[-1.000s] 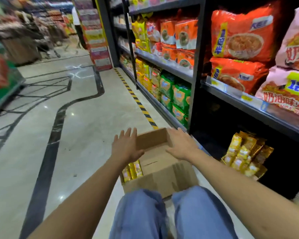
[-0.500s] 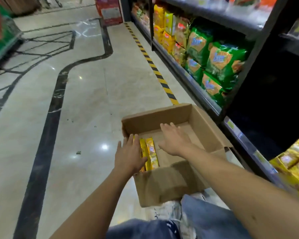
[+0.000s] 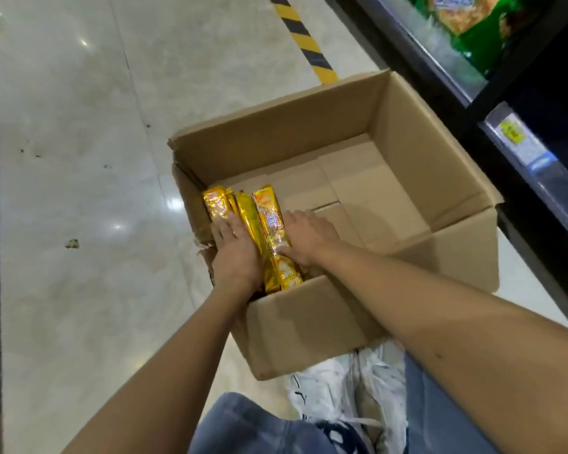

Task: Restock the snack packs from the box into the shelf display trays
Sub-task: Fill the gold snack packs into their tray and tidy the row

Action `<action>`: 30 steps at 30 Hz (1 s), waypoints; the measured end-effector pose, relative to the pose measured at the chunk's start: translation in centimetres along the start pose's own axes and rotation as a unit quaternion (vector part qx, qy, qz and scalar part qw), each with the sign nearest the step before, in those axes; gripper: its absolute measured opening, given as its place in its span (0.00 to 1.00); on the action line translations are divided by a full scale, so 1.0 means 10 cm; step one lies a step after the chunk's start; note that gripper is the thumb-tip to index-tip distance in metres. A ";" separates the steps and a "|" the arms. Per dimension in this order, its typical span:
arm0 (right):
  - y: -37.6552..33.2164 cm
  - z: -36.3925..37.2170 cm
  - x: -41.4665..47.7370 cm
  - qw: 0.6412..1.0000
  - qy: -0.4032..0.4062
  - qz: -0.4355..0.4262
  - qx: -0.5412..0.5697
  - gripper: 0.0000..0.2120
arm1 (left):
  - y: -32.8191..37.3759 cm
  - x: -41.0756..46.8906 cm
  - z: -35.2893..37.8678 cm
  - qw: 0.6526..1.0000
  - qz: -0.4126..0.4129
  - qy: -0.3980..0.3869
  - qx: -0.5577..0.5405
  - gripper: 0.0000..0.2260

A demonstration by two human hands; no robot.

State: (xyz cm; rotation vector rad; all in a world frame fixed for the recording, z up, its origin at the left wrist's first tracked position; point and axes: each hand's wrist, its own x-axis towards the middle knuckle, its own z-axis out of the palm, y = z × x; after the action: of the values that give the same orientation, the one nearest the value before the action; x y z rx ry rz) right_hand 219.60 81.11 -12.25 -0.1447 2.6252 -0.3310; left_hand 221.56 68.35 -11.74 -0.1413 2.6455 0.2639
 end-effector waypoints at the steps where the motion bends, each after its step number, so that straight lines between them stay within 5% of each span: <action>1: 0.01 0.05 0.03 1.000 -0.006 0.012 0.013 0.32 | 0.00 0.03 0.05 1.000 -0.015 0.006 -0.012 0.40; 8: 0.08 0.35 0.20 0.989 -0.110 0.039 0.094 0.29 | -0.05 0.19 0.12 0.996 -0.050 0.065 -0.040 0.31; 15: 0.12 0.38 0.31 0.968 -0.101 0.067 0.220 0.23 | -0.02 0.23 0.10 0.988 -0.093 0.109 -0.051 0.21; 20: 0.14 0.36 0.32 0.923 -0.088 0.100 0.362 0.11 | 0.01 0.21 0.18 0.983 -0.048 0.109 -0.141 0.26; 26: 0.18 0.34 0.33 0.848 -0.107 0.154 0.495 0.16 | -0.09 0.20 0.16 0.959 -0.009 0.123 -0.256 0.32; 30: 0.25 0.30 0.33 0.840 -0.089 0.176 0.505 0.17 | -0.08 0.23 0.17 0.922 -0.044 0.098 -0.371 0.34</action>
State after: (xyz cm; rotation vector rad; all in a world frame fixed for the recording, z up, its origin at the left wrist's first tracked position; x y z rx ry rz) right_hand 218.07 82.38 -16.94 0.6176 1.9127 -1.4058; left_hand 220.42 67.77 -14.47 -0.5513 2.5735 1.2678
